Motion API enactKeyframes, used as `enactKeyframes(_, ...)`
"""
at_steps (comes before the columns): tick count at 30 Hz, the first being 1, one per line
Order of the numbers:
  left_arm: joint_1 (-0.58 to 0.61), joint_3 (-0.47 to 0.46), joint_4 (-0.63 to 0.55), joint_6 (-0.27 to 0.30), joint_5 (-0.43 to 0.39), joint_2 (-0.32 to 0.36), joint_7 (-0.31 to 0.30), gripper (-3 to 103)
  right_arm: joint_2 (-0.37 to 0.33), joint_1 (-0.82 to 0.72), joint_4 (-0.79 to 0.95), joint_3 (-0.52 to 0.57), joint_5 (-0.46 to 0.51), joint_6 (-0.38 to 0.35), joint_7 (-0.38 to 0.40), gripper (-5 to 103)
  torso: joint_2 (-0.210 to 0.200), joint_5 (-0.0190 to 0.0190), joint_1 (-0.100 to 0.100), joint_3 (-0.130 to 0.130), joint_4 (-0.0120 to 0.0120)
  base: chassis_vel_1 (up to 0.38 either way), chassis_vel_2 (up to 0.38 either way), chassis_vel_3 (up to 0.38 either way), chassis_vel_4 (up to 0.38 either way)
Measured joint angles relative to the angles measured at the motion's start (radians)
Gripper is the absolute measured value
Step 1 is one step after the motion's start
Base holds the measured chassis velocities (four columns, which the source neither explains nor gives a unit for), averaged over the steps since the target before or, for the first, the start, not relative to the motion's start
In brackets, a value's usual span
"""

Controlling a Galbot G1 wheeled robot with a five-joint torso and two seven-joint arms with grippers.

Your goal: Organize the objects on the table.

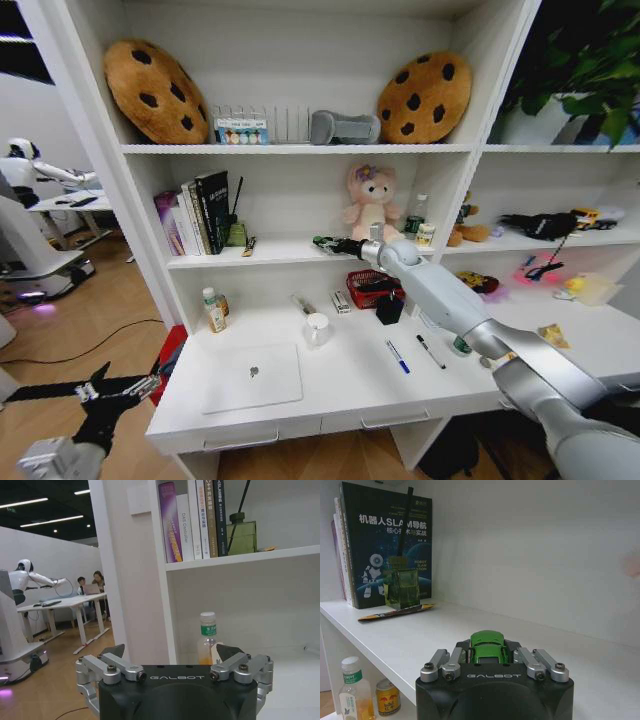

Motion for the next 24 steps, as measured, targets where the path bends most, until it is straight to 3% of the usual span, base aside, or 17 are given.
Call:
enactKeyframes(6,0.000,0.000,0.000,0.000,0.000,0.000,0.000,100,0.031,0.021,-0.031,-0.018,-0.025,0.000,-0.024,36,0.000,-0.0001,0.000,0.000,-0.0009,0.000,0.000,0.000,0.000)
enactKeyframes(15,0.000,0.000,0.000,0.000,0.000,0.000,0.000,100,0.082,0.045,-0.090,-0.033,-0.069,0.012,-0.029,36,0.000,-0.0001,0.000,0.000,-0.0003,0.000,0.000,0.000,0.000)
enactKeyframes(24,0.000,0.000,0.000,0.000,0.000,0.000,0.000,100,0.078,0.037,-0.079,-0.029,-0.084,0.000,-0.016,36,0.000,0.0000,0.000,0.000,0.0000,0.000,0.000,0.000,0.000)
